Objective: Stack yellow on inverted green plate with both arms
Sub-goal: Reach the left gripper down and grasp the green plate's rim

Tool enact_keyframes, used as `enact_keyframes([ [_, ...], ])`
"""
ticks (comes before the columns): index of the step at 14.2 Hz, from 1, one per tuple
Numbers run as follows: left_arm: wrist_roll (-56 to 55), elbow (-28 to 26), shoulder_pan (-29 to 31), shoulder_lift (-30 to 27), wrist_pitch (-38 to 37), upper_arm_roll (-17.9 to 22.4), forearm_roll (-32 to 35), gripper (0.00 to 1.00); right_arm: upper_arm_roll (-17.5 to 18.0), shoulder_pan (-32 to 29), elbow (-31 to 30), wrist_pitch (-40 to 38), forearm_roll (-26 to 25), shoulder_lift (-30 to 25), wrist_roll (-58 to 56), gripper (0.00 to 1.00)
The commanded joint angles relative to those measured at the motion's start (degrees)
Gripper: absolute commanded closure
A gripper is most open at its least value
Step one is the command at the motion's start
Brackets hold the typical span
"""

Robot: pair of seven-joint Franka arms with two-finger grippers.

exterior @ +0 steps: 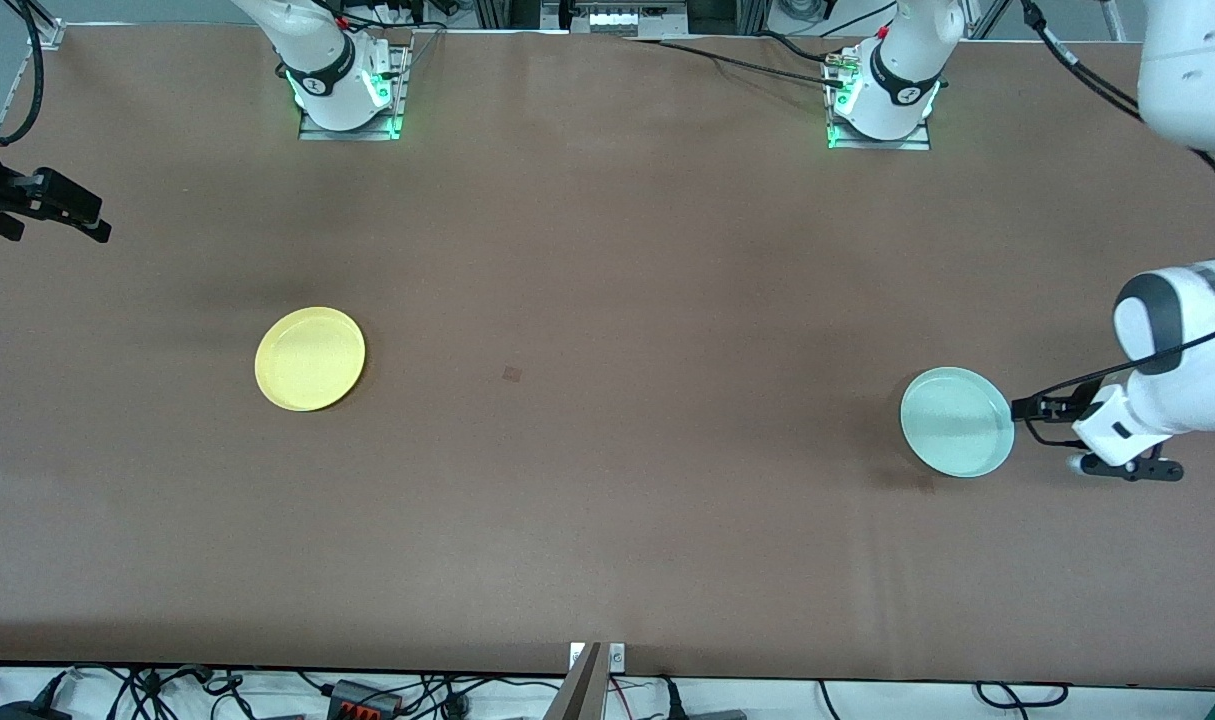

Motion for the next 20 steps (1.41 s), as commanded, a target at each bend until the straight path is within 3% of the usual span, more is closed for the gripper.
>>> enact_keyframes([
  [1,5.3,-3.0,1.7,1.6,8.0,-0.7,0.9,0.06,0.4,-0.4,0.5,-0.2,0.4,-0.1,0.5,0.00],
  [5,5.5,-6.0,2.1,1.9,9.5,-1.2,0.3,0.21,0.4,-0.4,0.5,0.0,0.6,-0.3,0.6,0.00],
  [7,5.5,-6.1,3.0,2.1,9.3,-1.4,0.0,0.37,0.4,-0.4,0.5,0.1,0.6,-0.3,0.6,0.00],
  [9,5.4,-6.0,5.9,2.7,9.2,-4.3,-1.8,0.44,0.4,-0.4,0.5,0.1,0.5,-0.3,0.5,0.00],
  [11,5.4,-5.9,9.6,2.8,9.1,-8.1,-3.4,0.58,0.4,-0.4,0.4,0.1,0.5,-0.3,0.5,0.00],
  [15,5.5,-5.9,10.0,3.6,8.9,-8.3,-3.6,0.97,0.4,-0.4,0.2,-0.2,0.4,-0.3,0.5,0.00],
  [20,5.5,-5.7,10.0,4.0,8.9,-8.4,-3.7,0.99,0.0,-0.8,0.3,-1.0,0.5,-0.4,-0.2,0.00],
])
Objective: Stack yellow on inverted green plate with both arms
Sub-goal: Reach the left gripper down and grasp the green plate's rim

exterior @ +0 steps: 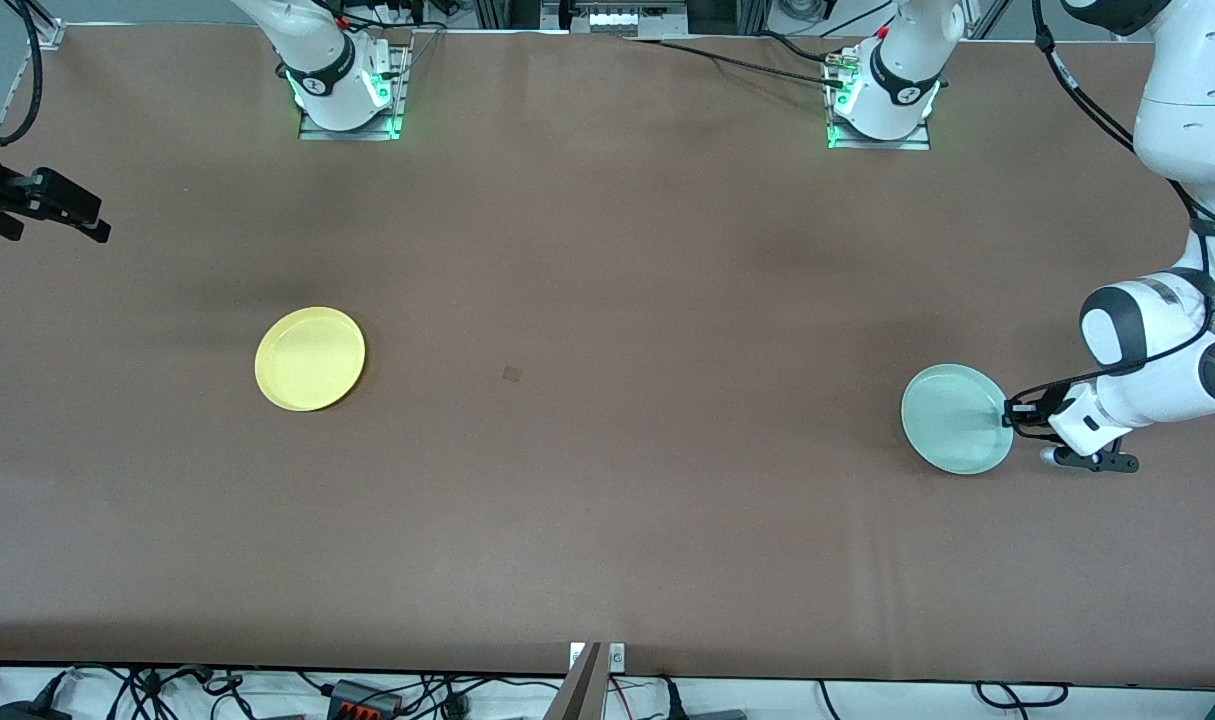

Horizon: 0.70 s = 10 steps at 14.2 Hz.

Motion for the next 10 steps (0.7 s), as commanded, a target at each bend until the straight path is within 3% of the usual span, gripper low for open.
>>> enact_keyframes([
  [1,1.5,0.3,0.4,0.0,0.3,-0.7,-1.0,0.99,0.1,-0.8,0.2,-0.8,0.5,-0.3,-0.3,0.00],
  [4,0.9,1.9,-0.6,-3.9,-0.1,-2.9,-0.4,0.99,0.0,-0.8,0.4,-0.8,0.5,-0.3,-0.4,0.00],
  [6,0.5,5.3,-3.0,-5.1,-6.2,-2.6,1.1,0.99,0.0,-0.8,0.1,-0.8,0.5,-0.1,-0.3,0.00],
  [10,-8.9,14.5,-8.5,-7.4,-20.1,-3.4,15.8,0.99,0.3,-0.1,-0.3,-0.8,0.3,0.3,0.0,0.00],
])
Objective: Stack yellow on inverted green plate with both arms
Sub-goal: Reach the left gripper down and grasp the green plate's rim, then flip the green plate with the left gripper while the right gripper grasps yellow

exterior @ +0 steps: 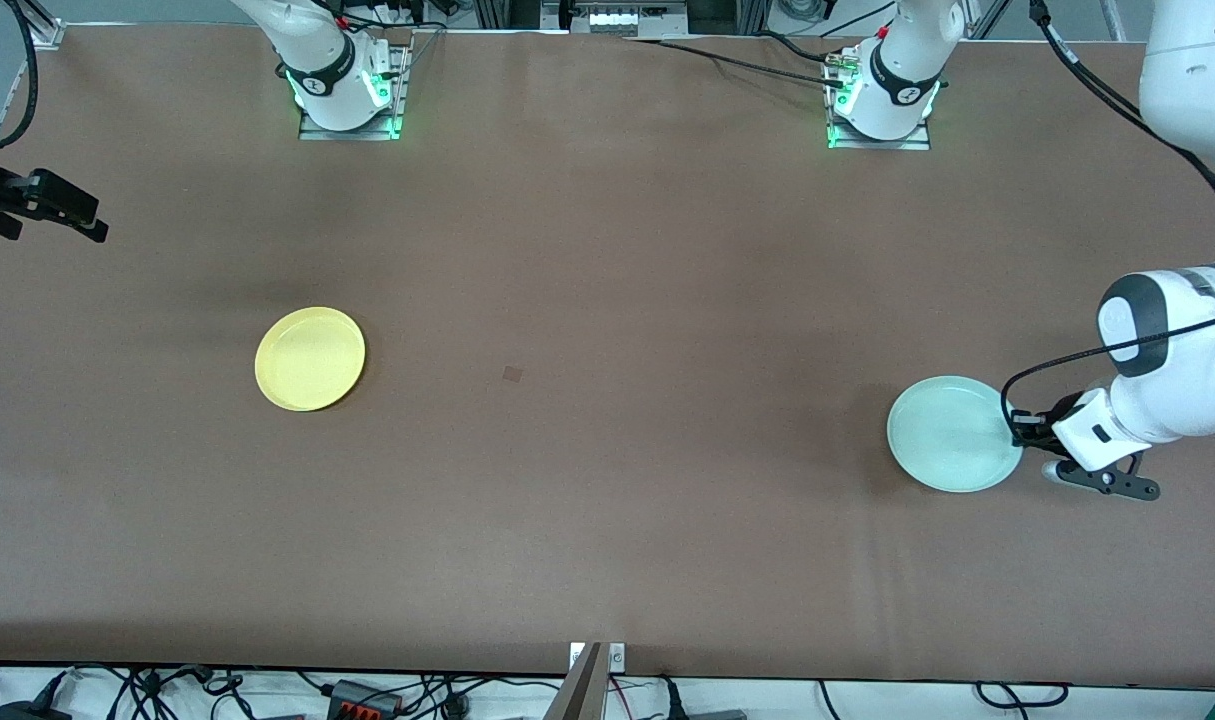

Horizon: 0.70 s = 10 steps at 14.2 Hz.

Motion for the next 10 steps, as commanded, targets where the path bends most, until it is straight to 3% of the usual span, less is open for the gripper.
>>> enact_keyframes([
  [1,-8.3,4.6,-5.5,-1.9,-8.9,0.0,7.9,0.99,0.5,0.0,0.0,-0.4,0.3,0.2,0.2,0.00],
  [4,-18.2,4.7,-11.6,-3.7,-14.9,0.0,11.9,0.99,0.6,0.0,0.0,0.1,0.4,0.4,0.5,0.00],
  [10,-41.5,8.4,-32.5,-2.1,-31.1,0.2,31.0,0.99,0.5,-0.2,-1.0,2.1,0.5,0.0,0.6,0.00],
])
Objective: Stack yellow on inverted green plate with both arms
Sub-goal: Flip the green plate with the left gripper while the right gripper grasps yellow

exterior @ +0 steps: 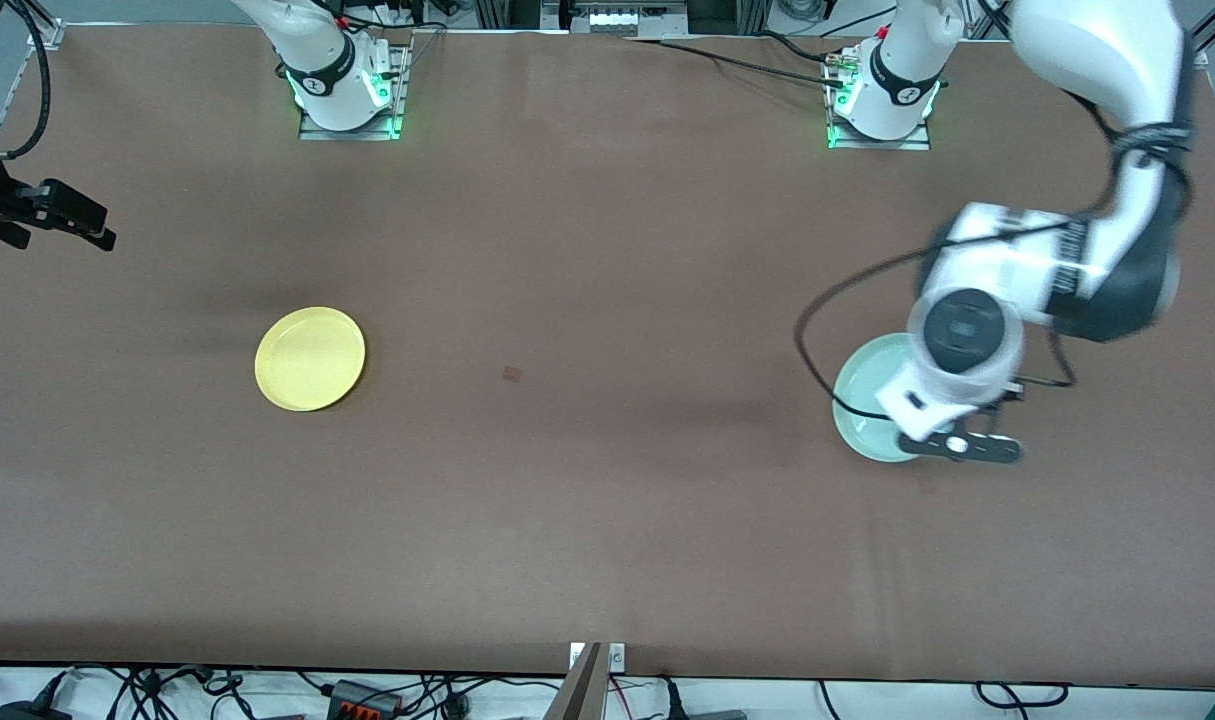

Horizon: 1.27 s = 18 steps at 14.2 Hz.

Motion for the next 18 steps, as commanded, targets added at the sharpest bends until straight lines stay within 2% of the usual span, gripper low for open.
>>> enact_keyframes([
  [1,-9.6,1.7,-9.0,1.9,-6.3,1.1,8.0,0.99,0.3,-0.3,-0.8,0.6,0.5,-0.7,0.5,0.00],
  [4,-20.4,1.8,-15.6,5.7,-9.5,1.3,11.7,0.99,0.4,-0.3,-0.7,0.5,0.5,-0.6,0.5,0.00],
  [7,-24.7,1.8,-22.2,9.5,-14.2,1.5,20.2,0.99,0.4,0.0,-1.0,0.7,0.4,1.2,0.4,0.00],
  [12,-32.9,1.9,-26.9,12.9,-14.4,1.6,24.7,0.99,0.4,-0.2,-0.9,2.6,0.6,9.7,-0.1,0.00],
  [18,-41.1,1.8,-29.9,14.1,-14.3,1.3,24.0,0.99,0.5,-0.5,-0.9,8.5,0.7,21.4,0.3,0.00],
])
